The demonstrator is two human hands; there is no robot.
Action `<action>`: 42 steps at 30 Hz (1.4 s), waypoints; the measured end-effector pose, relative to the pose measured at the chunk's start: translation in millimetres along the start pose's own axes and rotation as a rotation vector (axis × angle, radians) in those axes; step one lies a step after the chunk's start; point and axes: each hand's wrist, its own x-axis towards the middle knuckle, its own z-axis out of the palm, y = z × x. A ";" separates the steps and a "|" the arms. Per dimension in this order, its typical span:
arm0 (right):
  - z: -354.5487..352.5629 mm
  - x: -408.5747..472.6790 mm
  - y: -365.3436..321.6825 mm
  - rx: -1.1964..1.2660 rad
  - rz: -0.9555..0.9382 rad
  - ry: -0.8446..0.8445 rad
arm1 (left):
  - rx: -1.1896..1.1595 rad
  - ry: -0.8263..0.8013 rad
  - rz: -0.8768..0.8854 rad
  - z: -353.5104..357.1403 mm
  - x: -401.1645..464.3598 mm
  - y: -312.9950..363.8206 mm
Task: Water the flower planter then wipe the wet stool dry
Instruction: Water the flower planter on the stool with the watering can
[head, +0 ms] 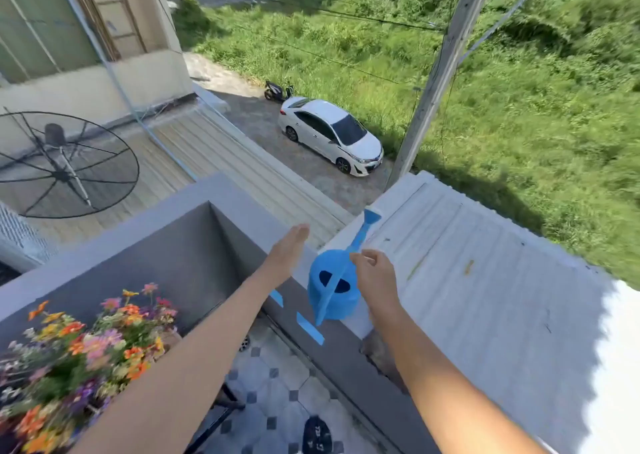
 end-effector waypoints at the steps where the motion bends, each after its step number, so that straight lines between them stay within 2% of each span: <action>1: 1.3 2.8 6.0 -0.007 0.056 0.006 | -0.026 0.009 -0.055 8.1 3.8 -4.5; 3: 5.0 13.5 18.9 -0.022 0.134 -0.039 | -0.051 -0.023 -0.140 24.6 14.3 -22.9; 6: 9.9 23.1 22.1 0.087 0.211 -0.137 | -0.056 -0.042 -0.227 48.3 40.1 -70.7; 8: 12.0 29.3 16.5 0.091 0.210 -0.170 | -0.057 -0.027 -0.199 59.4 56.7 -101.9; 11: 18.4 35.0 14.8 -0.032 0.166 -0.242 | -0.049 0.011 -0.165 57.6 36.2 -78.0; 17: 32.8 30.1 15.9 -0.139 0.128 -0.302 | -0.032 0.052 -0.187 52.8 24.7 -90.0; 25: 47.8 -18.4 7.2 -0.315 0.032 -0.362 | -0.219 0.200 -0.173 33.7 -54.4 -96.8; 31: 58.5 -81.0 -13.0 -0.523 -0.145 -0.457 | -0.322 0.372 -0.105 2.3 -125.0 -113.9; 36: 83.4 -144.4 -34.1 -0.571 -0.298 -0.571 | -0.430 0.453 -0.058 -24.7 -188.7 -122.5; 42: 117.7 -205.9 -38.3 -0.604 -0.369 -0.699 | -0.459 0.572 -0.050 -42.5 -254.3 -129.8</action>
